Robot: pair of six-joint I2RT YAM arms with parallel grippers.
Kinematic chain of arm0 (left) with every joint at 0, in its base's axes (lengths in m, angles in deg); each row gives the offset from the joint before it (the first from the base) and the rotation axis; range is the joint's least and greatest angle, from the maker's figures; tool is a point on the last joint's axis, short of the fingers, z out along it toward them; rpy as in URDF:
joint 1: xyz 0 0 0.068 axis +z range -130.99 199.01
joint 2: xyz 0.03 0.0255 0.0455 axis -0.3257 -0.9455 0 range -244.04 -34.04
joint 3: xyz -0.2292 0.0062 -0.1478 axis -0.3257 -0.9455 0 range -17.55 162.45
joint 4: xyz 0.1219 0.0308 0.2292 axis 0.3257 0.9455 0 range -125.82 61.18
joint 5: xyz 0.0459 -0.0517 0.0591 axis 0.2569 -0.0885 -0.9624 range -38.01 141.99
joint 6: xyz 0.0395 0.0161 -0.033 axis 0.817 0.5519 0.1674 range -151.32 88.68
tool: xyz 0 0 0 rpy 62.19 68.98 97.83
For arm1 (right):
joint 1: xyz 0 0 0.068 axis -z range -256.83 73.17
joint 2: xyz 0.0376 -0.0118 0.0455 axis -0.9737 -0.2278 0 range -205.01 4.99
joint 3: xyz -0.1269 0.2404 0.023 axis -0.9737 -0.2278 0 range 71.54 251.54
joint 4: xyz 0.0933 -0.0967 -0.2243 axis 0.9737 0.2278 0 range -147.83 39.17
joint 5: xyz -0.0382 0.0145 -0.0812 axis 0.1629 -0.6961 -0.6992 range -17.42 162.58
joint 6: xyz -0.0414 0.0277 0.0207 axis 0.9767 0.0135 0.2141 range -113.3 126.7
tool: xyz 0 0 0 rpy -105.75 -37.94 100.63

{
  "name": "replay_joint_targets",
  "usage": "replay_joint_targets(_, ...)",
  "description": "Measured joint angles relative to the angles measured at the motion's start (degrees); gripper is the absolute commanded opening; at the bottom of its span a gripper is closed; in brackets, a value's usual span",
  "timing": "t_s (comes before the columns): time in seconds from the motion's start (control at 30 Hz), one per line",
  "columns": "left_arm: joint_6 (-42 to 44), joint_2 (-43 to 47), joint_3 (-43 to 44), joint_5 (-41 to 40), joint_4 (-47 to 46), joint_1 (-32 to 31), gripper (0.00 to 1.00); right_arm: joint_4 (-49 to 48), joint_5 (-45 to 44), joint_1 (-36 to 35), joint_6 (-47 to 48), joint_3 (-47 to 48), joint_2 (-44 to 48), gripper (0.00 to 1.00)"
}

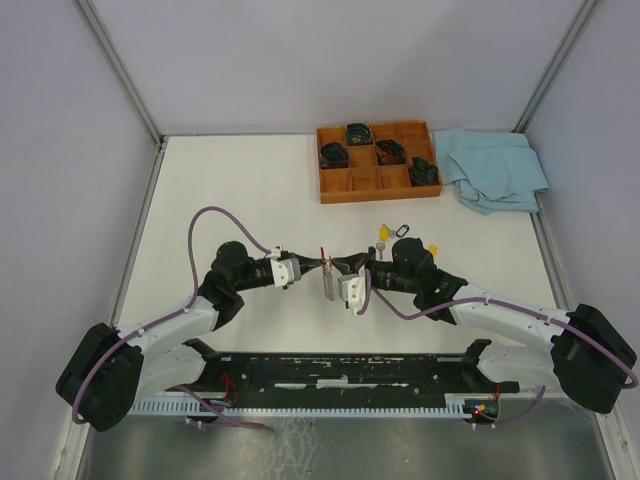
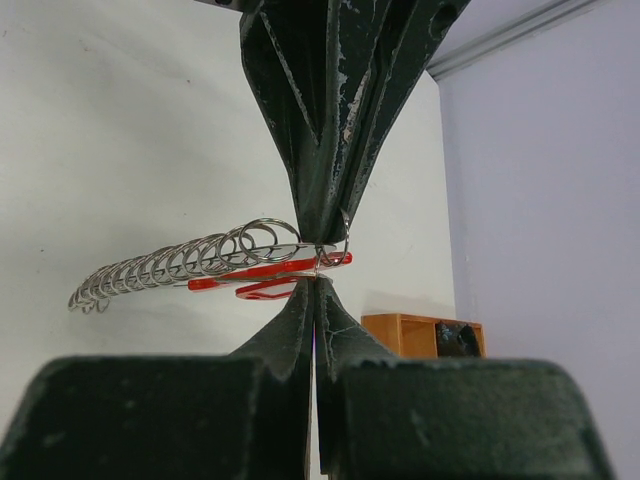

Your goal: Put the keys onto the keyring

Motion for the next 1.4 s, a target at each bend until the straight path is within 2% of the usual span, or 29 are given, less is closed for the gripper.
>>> replay_joint_targets(0.1, -0.37, 0.00, -0.20, 0.09, -0.42, 0.00, 0.03, 0.04, 0.24, 0.00, -0.07, 0.00, 0.00, 0.02)
replay_joint_targets(0.27, -0.81, -0.07, -0.26, 0.28, -0.87, 0.00, 0.03, 0.07, 0.90, 0.07, -0.37, 0.00, 0.00, 0.15)
replay_joint_targets(0.4, -0.83, -0.09, -0.26, 0.52, -1.49, 0.00, 0.03, 0.17, 1.29, 0.20, -0.79, 0.00, -0.07, 0.16)
replay_joint_targets(0.87, -0.87, -0.63, -0.26, 1.99, -2.51, -0.02, 0.03, -1.51, 2.60, 0.39, -3.72, 0.00, -0.09, 0.21)
replay_joint_targets(1.17, -0.87, -0.66, -0.26, 1.97, -2.49, -0.02, 0.03, -2.10, 3.41, 0.39, -5.18, 0.00, -0.09, 0.08)
replay_joint_targets(1.27, -0.87, -0.66, -0.26, 1.90, -2.49, -0.02, 0.03, -2.10, 3.37, 0.39, -5.25, -0.02, -0.09, 0.09)
replay_joint_targets(1.4, -1.09, -0.66, -0.26, 1.55, -2.49, -0.02, 0.03, -2.08, 3.28, 0.39, -5.20, -0.07, -0.09, 0.15)
